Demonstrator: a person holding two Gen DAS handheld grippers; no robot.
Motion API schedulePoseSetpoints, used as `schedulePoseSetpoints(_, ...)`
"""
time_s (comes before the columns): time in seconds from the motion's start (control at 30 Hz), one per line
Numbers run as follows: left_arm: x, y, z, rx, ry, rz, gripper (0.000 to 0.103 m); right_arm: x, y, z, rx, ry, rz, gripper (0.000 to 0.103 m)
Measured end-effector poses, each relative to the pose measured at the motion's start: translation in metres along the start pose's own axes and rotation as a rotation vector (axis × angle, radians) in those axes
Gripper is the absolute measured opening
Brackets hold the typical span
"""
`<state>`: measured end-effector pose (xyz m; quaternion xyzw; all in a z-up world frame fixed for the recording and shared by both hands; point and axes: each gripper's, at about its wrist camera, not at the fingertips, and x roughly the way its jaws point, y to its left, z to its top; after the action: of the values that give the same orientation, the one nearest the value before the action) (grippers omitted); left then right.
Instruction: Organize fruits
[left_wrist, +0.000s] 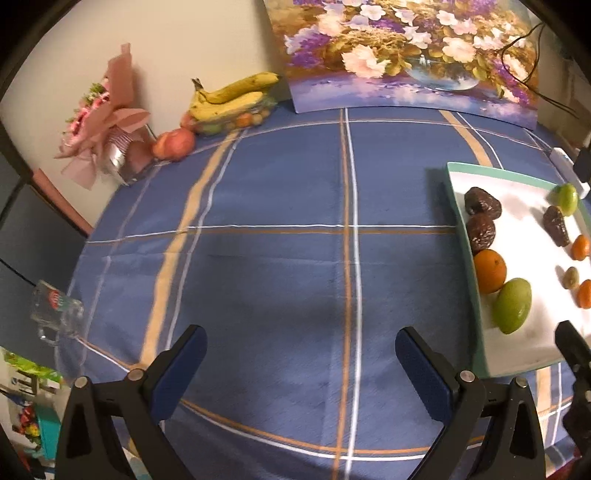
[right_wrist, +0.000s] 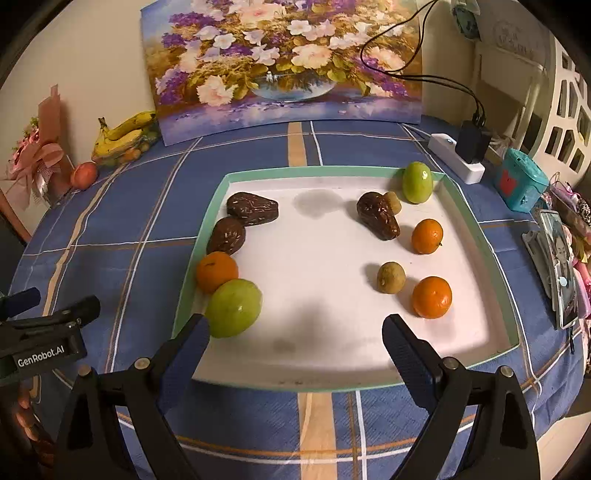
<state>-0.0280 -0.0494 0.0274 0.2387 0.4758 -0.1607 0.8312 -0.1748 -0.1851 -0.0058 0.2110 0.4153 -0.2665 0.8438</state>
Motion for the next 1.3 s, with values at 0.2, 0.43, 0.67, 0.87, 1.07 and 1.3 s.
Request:
schedulePoseSetpoints(0.2, -0.007, 0.004, -0.003, 0.012, 0.008, 0.022, 0.103, -0.012, -0.003, -0.005, 0.015, -0.026, -0.007, 0.095)
schedulePoseSetpoints(0.43, -0.008, 0.006, -0.004, 0.019, 0.016, 0.005, 0.103, -0.018, -0.003, -0.007, 0.026, -0.043, 0.002, 0.095)
schedulePoseSetpoints(0.67, -0.007, 0.003, -0.004, 0.034, 0.022, -0.003, 0.103, -0.016, 0.000, -0.007, 0.015, -0.036, 0.003, 0.095)
schedulePoseSetpoints(0.87, -0.006, 0.003, -0.004, 0.036, 0.030, -0.012, 0.103, -0.015, 0.000, -0.007, 0.015, -0.034, -0.003, 0.095)
schedulePoseSetpoints(1.07, -0.005, 0.003, -0.003, 0.040, 0.034, -0.018, 0.103, -0.013, 0.003, -0.007, 0.006, -0.029, -0.006, 0.095)
schedulePoseSetpoints(1.3, -0.003, 0.005, -0.003, 0.035, 0.041, -0.026, 0.103, -0.012, 0.004, -0.008, -0.001, -0.026, -0.009, 0.095)
